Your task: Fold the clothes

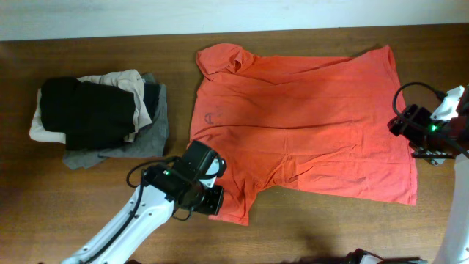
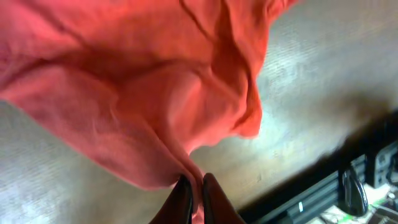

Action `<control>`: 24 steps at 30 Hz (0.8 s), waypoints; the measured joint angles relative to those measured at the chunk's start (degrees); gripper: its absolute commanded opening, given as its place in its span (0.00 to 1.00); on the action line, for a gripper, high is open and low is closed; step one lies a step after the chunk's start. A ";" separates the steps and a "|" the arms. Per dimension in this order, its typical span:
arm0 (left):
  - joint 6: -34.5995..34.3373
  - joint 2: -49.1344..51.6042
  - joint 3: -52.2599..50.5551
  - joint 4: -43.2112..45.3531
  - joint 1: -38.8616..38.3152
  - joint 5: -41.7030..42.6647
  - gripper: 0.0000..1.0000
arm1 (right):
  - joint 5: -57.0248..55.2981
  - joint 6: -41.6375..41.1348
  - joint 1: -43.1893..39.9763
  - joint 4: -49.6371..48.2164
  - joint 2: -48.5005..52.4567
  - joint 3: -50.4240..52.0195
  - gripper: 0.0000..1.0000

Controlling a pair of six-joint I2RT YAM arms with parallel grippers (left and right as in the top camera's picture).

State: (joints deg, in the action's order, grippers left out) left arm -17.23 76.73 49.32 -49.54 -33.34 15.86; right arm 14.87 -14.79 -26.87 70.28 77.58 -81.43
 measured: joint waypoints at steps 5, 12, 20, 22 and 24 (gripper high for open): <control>-1.05 4.02 0.00 4.87 2.43 -1.86 0.07 | 0.00 -0.02 0.00 0.17 0.02 0.00 0.74; -2.34 6.75 0.04 9.94 11.02 -3.13 0.07 | 0.00 -0.04 0.00 0.39 0.02 0.00 0.73; -4.04 6.75 2.56 12.33 17.92 -3.28 0.04 | 0.02 -0.02 0.00 0.39 0.04 0.00 0.74; -5.07 6.75 2.91 13.90 17.94 -3.26 0.05 | 0.02 -0.02 0.00 0.42 0.13 0.00 0.74; -5.73 6.75 3.08 13.75 17.94 -2.84 0.09 | 0.00 -0.07 0.00 0.42 0.31 0.00 0.74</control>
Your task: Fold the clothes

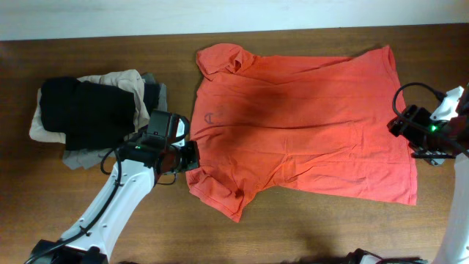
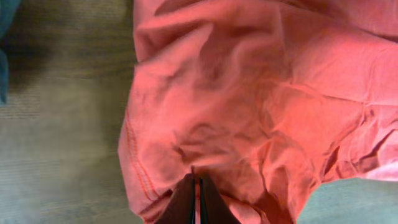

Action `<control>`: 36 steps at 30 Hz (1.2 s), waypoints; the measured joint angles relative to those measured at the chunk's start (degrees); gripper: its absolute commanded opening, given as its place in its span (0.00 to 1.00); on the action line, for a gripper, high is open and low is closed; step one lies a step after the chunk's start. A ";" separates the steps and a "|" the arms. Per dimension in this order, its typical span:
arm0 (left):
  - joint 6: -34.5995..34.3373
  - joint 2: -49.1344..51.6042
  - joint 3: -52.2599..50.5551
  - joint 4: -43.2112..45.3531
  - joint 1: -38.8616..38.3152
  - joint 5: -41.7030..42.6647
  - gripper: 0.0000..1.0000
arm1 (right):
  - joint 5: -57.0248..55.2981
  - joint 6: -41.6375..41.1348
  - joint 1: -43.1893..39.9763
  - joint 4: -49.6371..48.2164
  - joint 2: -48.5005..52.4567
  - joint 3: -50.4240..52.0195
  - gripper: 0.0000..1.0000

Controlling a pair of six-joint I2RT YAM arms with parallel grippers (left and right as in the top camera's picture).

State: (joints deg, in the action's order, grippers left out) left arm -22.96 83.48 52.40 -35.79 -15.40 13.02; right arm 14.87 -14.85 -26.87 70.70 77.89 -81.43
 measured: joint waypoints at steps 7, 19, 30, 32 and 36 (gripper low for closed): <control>0.22 0.00 0.22 -12.76 0.00 2.40 0.31 | 0.00 0.04 0.00 0.02 0.17 0.00 0.74; 4.85 0.00 0.22 -17.29 -0.96 3.39 0.58 | 0.00 0.02 0.00 0.00 0.17 0.00 0.74; 5.01 0.00 0.22 -17.35 -3.85 3.65 0.51 | 0.02 0.02 0.00 0.00 0.17 0.00 0.74; 4.87 0.00 0.22 -17.35 -3.82 3.63 0.35 | 0.00 0.00 0.00 0.00 0.17 0.00 0.74; 5.42 0.00 0.22 -16.55 -3.82 4.31 0.12 | 0.02 0.02 0.00 -0.04 0.17 0.00 0.74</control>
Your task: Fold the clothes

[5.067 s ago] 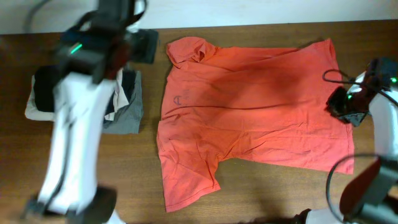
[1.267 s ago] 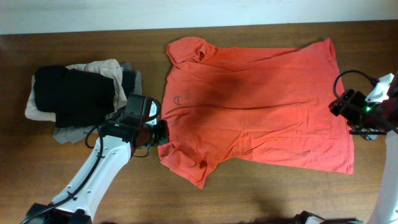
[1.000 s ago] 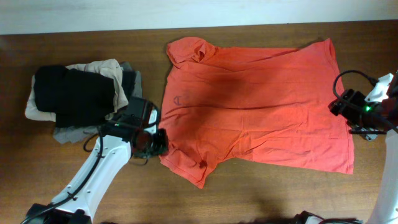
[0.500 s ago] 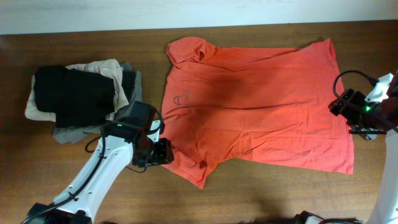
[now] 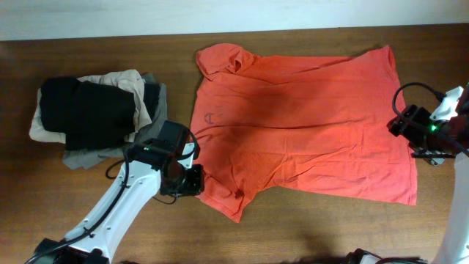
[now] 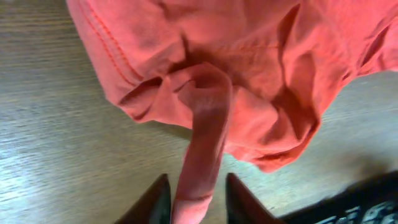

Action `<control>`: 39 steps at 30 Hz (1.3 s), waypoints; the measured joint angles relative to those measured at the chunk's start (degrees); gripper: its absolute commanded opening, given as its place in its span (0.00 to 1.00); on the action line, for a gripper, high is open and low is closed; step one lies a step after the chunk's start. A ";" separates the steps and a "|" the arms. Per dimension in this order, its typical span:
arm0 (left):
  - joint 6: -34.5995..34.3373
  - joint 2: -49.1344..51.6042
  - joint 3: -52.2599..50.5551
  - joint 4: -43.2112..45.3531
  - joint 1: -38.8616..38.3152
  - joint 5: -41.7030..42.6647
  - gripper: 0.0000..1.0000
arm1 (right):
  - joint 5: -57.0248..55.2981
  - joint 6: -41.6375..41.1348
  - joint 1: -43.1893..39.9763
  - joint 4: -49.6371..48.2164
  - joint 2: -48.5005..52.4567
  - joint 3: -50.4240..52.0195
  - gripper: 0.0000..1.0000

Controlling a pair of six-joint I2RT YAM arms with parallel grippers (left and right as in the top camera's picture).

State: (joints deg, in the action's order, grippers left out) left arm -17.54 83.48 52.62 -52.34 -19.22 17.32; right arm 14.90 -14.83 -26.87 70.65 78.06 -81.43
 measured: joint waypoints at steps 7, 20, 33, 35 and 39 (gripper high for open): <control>-2.38 0.00 0.00 3.02 0.00 3.76 0.00 | -0.02 0.02 0.00 0.00 0.00 0.00 0.74; -23.87 0.02 0.11 13.49 4.04 1.79 0.01 | -0.02 0.02 0.00 -0.04 0.00 0.00 0.74; -31.76 3.85 0.11 19.21 5.27 -4.26 0.26 | 0.00 0.31 0.52 0.59 0.00 0.00 0.74; -31.91 4.83 0.11 19.21 5.27 -4.28 0.28 | 0.04 1.27 2.10 1.14 0.00 0.00 0.74; -32.00 5.38 0.11 19.21 5.27 -4.31 0.28 | 0.98 3.32 6.97 3.85 0.22 0.11 0.73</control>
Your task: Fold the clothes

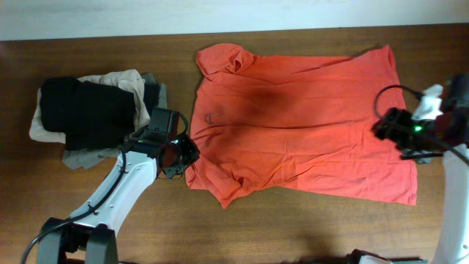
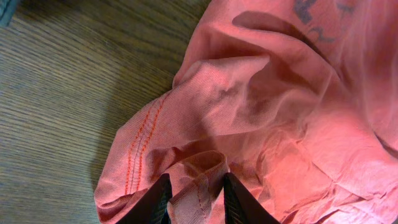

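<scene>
The orange shirt [image 1: 293,125] lies spread across the table, with its lower left part rumpled. My left gripper [image 1: 183,155] is at that rumpled left edge. In the left wrist view the left gripper [image 2: 196,178] stands open, and a raised fold of the shirt [image 2: 280,93] sits between its two fingers [image 2: 155,200]. The stitched hem runs just to the left of them. My right gripper [image 1: 388,132] hangs over the shirt's right edge, and its jaws do not show.
A pile of other clothes [image 1: 95,114], black, beige and grey, lies at the left of the brown wooden table [image 1: 315,227]. My left arm runs in from the front left, close to that pile.
My left gripper has moved up and a little left along the shirt's left edge, still open around a fold. The shirt's lower left corner has shifted inward. My right gripper has moved left over the shirt.
At first my left gripper was shut on the shirt's lower left corner near the front. Then it held the fabric further left by the pile, and that corner lay stretched out. Later it stood open with a strip of cloth between its fingers, as it does now.
</scene>
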Action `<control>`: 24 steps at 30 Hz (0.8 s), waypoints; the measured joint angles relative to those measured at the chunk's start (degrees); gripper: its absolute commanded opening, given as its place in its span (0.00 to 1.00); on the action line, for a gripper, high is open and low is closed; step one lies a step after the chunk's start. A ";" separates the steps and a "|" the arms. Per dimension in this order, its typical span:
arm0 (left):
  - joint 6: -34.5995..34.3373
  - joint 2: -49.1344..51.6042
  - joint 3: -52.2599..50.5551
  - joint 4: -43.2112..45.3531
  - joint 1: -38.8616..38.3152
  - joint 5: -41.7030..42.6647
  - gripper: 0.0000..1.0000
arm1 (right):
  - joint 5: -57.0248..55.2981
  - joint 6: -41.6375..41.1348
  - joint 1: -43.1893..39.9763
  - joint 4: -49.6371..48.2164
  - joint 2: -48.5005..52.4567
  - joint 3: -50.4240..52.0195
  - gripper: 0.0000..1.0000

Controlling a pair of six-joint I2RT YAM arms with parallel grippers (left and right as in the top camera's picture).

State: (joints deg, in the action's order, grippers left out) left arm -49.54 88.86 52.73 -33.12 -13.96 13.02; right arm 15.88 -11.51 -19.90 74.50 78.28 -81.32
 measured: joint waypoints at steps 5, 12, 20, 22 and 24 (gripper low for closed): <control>0.02 0.00 0.00 0.04 0.00 -0.02 0.28 | 4.55 1.55 10.73 -0.72 2.21 4.85 0.69; 0.04 0.00 0.00 0.02 0.00 -0.02 0.28 | 14.29 -2.32 26.03 -14.23 9.20 16.83 0.67; 0.04 0.00 0.00 0.02 0.00 -0.02 0.28 | 23.12 -20.35 43.36 -29.46 16.04 20.79 0.68; 0.04 0.00 0.00 0.02 0.00 -0.02 0.29 | 23.56 -23.50 46.62 -30.18 16.17 20.83 0.68; 0.04 0.00 0.00 0.02 0.00 0.00 0.29 | 23.69 -26.51 49.13 -30.21 16.17 20.83 0.68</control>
State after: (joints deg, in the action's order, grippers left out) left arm -49.50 88.86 52.73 -33.10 -13.96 13.02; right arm 39.57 -38.02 29.23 44.29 94.45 -60.49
